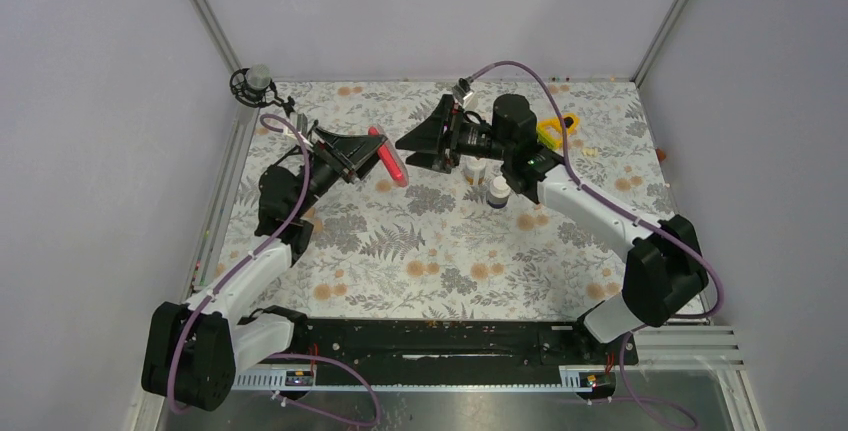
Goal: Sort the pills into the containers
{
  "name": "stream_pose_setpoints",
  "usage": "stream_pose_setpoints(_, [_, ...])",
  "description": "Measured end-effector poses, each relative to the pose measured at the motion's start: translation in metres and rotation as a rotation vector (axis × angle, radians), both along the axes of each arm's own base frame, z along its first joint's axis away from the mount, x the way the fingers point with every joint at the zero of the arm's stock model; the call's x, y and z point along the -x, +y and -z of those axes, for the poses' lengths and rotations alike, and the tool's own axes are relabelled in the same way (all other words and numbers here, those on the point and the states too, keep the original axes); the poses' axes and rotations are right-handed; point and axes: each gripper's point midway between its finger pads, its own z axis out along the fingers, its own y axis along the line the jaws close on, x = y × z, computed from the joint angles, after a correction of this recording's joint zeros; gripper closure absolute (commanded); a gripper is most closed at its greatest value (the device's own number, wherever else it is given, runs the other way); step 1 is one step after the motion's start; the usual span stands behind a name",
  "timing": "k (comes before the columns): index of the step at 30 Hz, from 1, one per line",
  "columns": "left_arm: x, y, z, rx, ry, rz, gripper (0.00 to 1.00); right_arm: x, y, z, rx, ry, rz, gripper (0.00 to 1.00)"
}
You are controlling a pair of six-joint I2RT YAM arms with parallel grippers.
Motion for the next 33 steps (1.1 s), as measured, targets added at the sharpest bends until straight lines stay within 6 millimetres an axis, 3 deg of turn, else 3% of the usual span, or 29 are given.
stream_pose_setpoints(8, [-0.004,-0.001,0.019,-0.06,0.053,-0.011,1.0,-0.003,-0.011,0.006,0.15,-0.122,0.043,0.01])
stream_pose_setpoints(16, [-0.006,-0.001,0.02,-0.082,0.056,-0.015,1.0,0.004,-0.01,0.015,0.316,-0.224,0.039,0.08])
stream_pose_setpoints(20, [-0.006,-0.001,0.02,-0.087,0.051,-0.014,1.0,0.009,-0.008,0.011,0.367,-0.276,0.031,0.16])
stream_pose_setpoints(27, [-0.005,-0.002,0.021,-0.095,0.05,-0.007,1.0,0.006,-0.012,0.018,0.444,-0.283,0.051,0.45])
stream_pose_setpoints(33, [-0.007,-0.002,0.027,-0.108,0.059,-0.01,1.0,0.001,-0.013,0.018,0.475,-0.266,0.066,0.55])
